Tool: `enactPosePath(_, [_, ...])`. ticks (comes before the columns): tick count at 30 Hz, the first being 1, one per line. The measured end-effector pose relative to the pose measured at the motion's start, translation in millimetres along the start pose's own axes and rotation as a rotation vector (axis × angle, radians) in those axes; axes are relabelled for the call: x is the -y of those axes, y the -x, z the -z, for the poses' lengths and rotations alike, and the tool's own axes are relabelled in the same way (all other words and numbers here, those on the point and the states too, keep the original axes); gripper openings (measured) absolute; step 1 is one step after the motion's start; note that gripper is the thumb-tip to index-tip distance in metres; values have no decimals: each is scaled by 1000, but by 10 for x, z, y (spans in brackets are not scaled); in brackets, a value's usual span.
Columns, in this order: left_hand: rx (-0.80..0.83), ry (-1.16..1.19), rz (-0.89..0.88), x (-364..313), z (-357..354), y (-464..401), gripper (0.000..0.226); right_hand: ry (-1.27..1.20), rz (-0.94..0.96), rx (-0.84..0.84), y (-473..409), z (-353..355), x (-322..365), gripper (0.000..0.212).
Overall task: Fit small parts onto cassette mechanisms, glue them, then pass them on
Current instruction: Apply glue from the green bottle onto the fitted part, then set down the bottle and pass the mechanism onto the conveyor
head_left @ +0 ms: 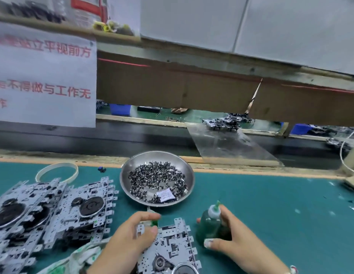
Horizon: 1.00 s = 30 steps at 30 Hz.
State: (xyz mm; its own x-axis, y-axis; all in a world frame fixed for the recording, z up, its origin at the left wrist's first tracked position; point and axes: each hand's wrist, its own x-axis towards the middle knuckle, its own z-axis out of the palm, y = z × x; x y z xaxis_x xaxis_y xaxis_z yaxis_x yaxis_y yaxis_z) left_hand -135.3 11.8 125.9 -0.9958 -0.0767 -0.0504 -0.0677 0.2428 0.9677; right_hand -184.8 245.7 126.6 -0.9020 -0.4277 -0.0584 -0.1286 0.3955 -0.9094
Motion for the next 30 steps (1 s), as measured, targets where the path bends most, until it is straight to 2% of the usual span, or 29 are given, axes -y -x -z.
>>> enactPosePath(4, [24,61,-52,-141,72,23,18,161,-19,25,40,44,43,60])
enactPosePath(6, [6,93,-88,-223,156,17,24,117,34,-114,67,107,101,60])
enactPosePath(8, [-46,95,-131,-327,221,1,24,-33,116,-339,100,168,142,55])
enactPosePath(9, [-62,114,-131,-380,238,-17,23,-126,146,-423,117,188,166,50])
enactPosePath(11, [-46,176,-98,-495,222,-73,18,-327,162,-475,149,174,267,33])
enactPosePath(13, [7,231,-66,-651,141,-123,17,-533,144,-365,174,150,359,6])
enactPosePath(16, [80,461,11,-956,-37,-209,15,-635,72,-124,253,191,458,75])
enactPosePath(17, [79,492,20,-1023,-98,-271,15,-627,50,-62,285,208,518,83])
enactPosePath(19, [21,446,1,-1100,-213,-444,14,-555,17,16,336,263,633,75])
enactPosePath(21, [-22,342,-26,-1171,-326,-640,13,-543,-23,-63,314,331,682,57])
enactPosePath(24, [18,237,-49,-1311,-484,-934,16,-723,-92,-175,192,483,674,35])
enactPosePath(26, [56,163,-47,-1409,-588,-1136,36,-865,-109,-222,84,600,651,33])
enactPosePath(28, [59,107,-3,-1431,-661,-1276,49,-955,-97,-270,-46,744,591,32])
enactPosePath(30, [99,101,103,-1389,-737,-1356,48,-989,-92,-314,-197,899,507,21])
